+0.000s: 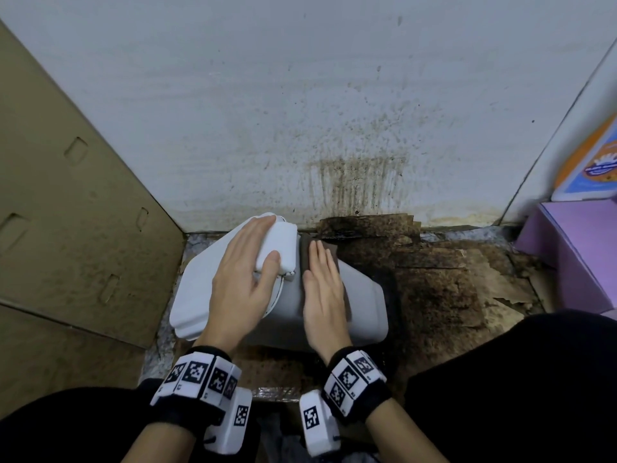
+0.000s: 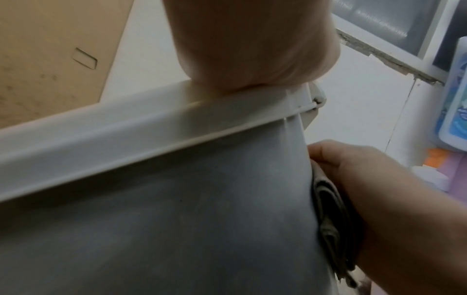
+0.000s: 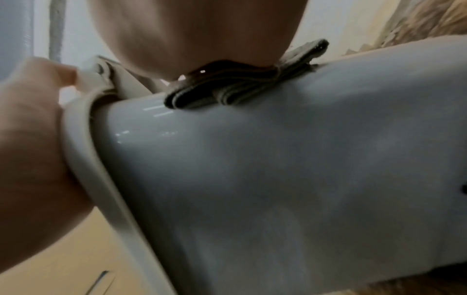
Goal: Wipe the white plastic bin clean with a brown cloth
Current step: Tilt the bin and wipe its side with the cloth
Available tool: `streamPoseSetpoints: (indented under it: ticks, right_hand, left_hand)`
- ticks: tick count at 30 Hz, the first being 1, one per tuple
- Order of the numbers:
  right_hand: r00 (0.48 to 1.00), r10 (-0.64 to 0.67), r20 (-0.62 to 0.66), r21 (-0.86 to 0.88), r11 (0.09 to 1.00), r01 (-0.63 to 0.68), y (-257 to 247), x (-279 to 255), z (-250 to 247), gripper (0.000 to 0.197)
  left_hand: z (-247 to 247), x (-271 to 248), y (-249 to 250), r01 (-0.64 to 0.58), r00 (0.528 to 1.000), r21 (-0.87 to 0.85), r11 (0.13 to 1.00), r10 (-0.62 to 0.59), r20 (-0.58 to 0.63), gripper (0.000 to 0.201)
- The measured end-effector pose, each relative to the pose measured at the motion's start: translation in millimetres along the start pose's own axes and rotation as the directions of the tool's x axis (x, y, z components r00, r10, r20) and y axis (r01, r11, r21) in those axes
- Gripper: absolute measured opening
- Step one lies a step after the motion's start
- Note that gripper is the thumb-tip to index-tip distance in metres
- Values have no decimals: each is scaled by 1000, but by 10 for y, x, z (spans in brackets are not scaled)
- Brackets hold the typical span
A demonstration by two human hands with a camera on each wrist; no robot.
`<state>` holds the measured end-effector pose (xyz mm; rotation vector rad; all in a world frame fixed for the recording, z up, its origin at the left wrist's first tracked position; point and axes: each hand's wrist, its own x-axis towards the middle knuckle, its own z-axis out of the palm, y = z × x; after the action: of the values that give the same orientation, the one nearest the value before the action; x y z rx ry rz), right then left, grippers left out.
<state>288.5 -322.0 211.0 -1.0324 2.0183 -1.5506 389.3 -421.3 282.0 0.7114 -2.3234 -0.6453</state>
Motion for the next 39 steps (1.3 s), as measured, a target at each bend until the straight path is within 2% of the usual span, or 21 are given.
streamPoseSetpoints:
  ticks: [1, 5, 8, 12, 14, 17, 19, 22, 24, 27, 29, 31, 34, 37, 39]
  right_hand:
    - [1000, -15, 12, -7, 1000, 15, -22, -4, 6, 65]
    - [983, -181, 21, -232, 956, 181, 127, -7, -72, 55]
    - [987, -150, 64, -213, 964, 161, 333, 55, -191, 57]
    - [998, -21, 57, -187, 982, 32, 760, 50, -322, 59]
    - [994, 105, 20, -144, 984, -101, 1040, 39, -411, 53]
    - [949, 316, -22, -100, 943, -316, 1329, 8, -535, 50]
    - [930, 366, -26, -96, 925, -367, 1373, 5, -546, 50]
    - [926, 376, -44, -37, 925, -377, 1320, 28, -493, 51]
    - [935, 349, -59, -42, 935, -351, 1256, 32, -464, 51]
    - [965, 254, -64, -141, 955, -261, 1094, 4, -358, 56]
    - [972, 221, -80, -100, 968, -229, 883, -15, -243, 57]
    - [987, 131, -97, -86, 987, -139, 592, -55, -121, 59]
    - [998, -38, -49, -74, 997, 34, 190, -113, 45, 60]
    - [994, -108, 9, -64, 992, 108, 15, -114, 82, 56]
    - [988, -151, 39, -135, 979, 155, 59, -110, 31, 55]
  left_hand:
    - [-12, -5, -5, 2, 1000, -2, 1000, -2, 1, 51]
    - [-16, -14, 20, 9, 1000, -8, 1000, -9, 11, 51]
    - [-18, -26, 41, 20, 1000, -30, 999, -19, 8, 51]
    - [-56, -24, 9, 30, 1000, -51, 998, -30, 2, 50]
    - [-76, -19, -3, 43, 999, -70, 997, -44, -3, 50]
    - [-62, -16, 21, 40, 999, -76, 996, -40, -2, 49]
    - [-43, -14, 40, 37, 999, -65, 997, -37, 3, 49]
    - [-64, -3, -8, 58, 998, -65, 996, -59, -10, 49]
    - [-92, 9, -55, 67, 997, -74, 995, -70, -30, 48]
    - [-83, 14, -38, 58, 998, -73, 996, -60, -29, 49]
    - [-48, 23, 5, 53, 998, -63, 997, -54, -22, 49]
    - [-23, 33, 13, 52, 998, -52, 997, -53, -22, 49]
    - [-43, 38, -19, 44, 999, -43, 998, -45, -28, 50]
    - [-67, 33, -20, 48, 999, -54, 997, -50, -20, 49]
    - [-69, 28, -17, 48, 999, -58, 997, -49, -12, 49]
